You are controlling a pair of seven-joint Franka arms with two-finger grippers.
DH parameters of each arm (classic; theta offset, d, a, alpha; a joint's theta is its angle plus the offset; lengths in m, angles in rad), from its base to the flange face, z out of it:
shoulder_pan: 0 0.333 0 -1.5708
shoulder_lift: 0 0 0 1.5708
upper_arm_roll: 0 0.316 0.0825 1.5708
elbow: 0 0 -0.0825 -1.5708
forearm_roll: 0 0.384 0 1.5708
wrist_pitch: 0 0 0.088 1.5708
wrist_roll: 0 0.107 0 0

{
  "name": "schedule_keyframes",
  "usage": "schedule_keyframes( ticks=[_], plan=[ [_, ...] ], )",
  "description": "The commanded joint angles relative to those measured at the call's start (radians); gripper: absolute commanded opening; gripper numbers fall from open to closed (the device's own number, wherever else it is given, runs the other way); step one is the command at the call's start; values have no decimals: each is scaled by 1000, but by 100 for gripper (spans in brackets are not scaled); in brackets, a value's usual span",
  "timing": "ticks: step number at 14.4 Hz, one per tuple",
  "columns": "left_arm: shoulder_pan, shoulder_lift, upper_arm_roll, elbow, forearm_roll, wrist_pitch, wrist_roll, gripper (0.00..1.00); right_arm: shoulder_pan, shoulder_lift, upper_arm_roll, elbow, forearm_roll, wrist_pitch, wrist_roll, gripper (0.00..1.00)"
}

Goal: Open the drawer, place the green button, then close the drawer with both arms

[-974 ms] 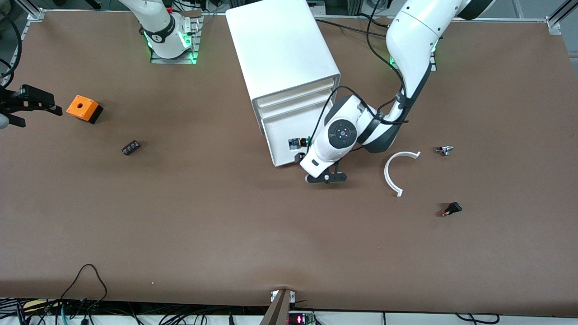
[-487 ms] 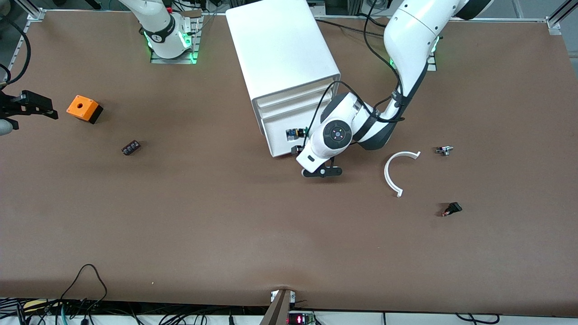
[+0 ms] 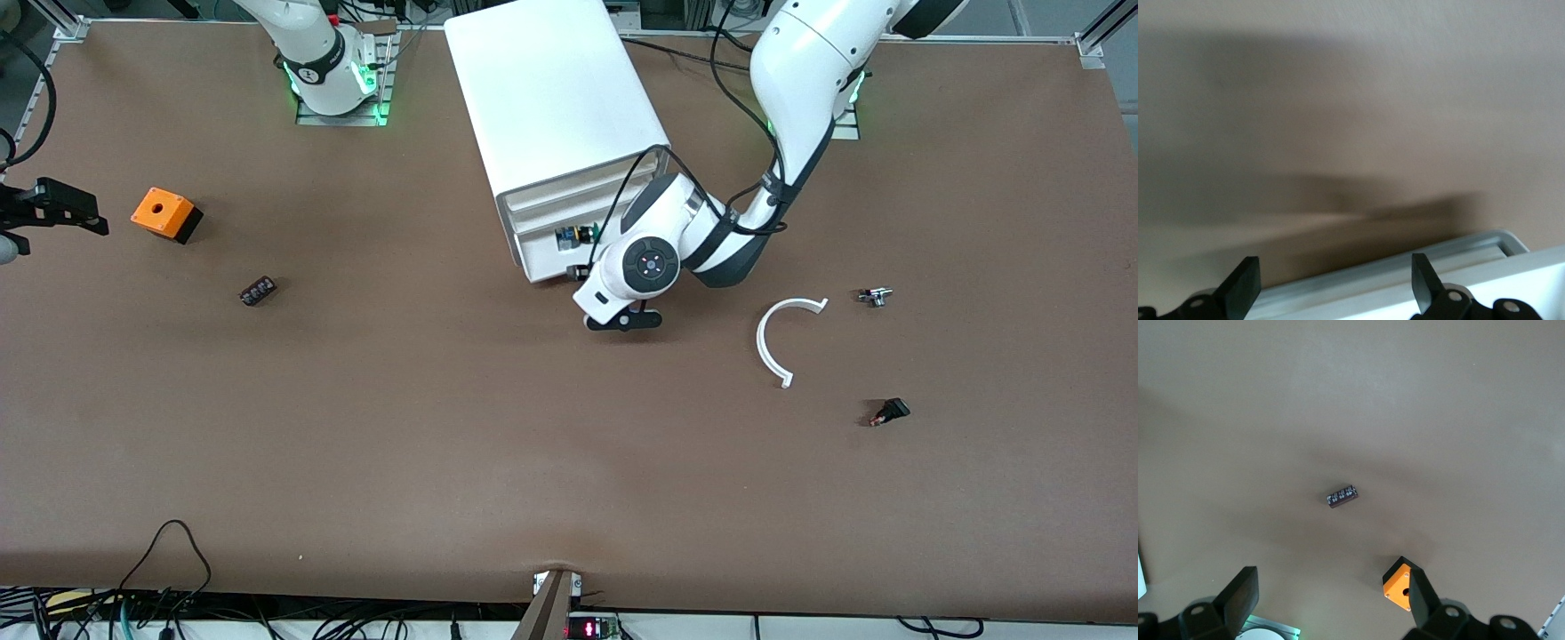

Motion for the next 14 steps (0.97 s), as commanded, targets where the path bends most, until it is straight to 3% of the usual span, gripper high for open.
schedule_keyframes(
  ticks=[1, 9, 14],
  plan=[
    [3, -13, -10, -5, -64, -60, 2, 100, -8, -22, -7, -16, -4, 14, 1, 100],
    [-28, 5, -10, -8, -141, -119, 0, 100, -26, -157, -2, -223, 5, 207, 11, 100],
    [-40, 13, -10, -25, -150, -120, -1, 100, -11, -158, 18, -216, 18, 171, 27, 100]
  ],
)
